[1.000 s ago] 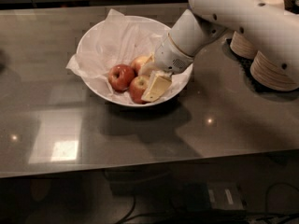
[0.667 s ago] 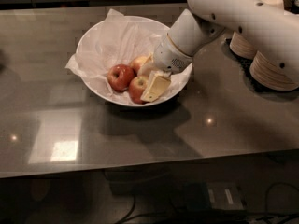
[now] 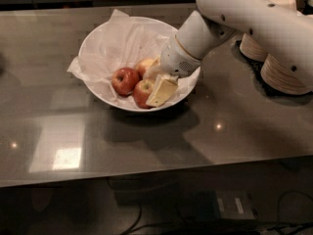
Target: Pick apple from white bowl
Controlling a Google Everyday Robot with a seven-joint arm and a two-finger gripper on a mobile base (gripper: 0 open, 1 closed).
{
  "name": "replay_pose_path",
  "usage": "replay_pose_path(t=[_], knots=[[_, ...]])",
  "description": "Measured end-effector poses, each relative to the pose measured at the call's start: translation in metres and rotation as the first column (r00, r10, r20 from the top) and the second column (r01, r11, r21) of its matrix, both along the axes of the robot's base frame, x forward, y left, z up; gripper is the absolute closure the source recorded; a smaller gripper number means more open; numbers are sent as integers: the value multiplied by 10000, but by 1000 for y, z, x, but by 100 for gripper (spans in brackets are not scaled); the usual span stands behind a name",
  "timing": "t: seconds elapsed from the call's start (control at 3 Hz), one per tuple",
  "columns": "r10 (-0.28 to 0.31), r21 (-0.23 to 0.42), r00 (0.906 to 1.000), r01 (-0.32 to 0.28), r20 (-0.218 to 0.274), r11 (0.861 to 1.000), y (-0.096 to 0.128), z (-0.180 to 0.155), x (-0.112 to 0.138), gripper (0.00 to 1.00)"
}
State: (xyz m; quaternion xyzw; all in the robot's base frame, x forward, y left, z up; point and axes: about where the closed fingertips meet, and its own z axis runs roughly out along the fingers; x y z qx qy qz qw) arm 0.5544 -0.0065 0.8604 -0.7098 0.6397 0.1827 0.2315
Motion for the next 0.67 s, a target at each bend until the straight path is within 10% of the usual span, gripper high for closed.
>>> replay_pose_path(t=[0.67], knots=[[-357, 896, 9993, 361, -68, 9953, -15, 12, 5, 100]])
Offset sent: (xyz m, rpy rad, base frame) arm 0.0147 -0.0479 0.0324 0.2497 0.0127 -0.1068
